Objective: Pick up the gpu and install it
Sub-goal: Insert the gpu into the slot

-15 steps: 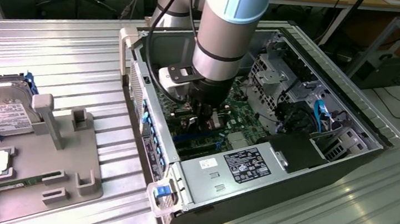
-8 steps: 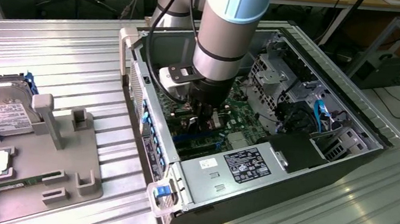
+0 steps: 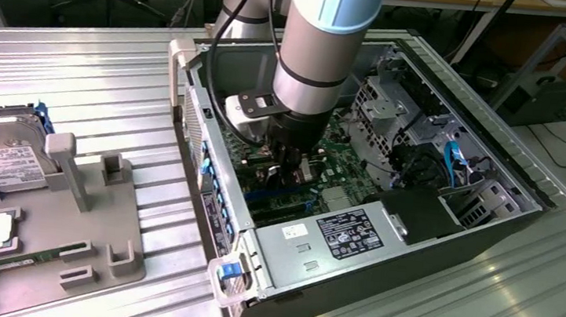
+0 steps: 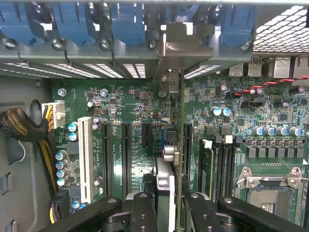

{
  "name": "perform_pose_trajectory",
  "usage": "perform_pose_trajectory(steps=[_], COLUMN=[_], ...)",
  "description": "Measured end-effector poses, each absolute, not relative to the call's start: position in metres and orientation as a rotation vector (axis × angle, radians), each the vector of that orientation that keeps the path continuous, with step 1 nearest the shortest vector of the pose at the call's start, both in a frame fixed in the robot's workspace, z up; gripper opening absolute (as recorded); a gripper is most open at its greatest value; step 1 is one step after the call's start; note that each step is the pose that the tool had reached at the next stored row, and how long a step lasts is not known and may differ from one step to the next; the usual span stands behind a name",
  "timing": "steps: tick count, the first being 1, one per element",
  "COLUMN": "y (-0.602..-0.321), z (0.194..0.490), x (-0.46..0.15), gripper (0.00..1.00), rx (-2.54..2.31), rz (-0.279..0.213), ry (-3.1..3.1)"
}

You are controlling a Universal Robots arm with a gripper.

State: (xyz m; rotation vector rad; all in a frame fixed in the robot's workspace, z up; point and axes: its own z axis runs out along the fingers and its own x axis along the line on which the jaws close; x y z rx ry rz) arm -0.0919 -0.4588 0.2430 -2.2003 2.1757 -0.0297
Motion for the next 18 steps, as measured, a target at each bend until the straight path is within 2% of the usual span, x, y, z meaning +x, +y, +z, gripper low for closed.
perform_pose_trajectory(steps=[18], y=[-0.4593], z=[0.2403], x=[-0.0919], gripper=[0.28], rx=[-2.2], rz=[-0.03], ry=[2.176])
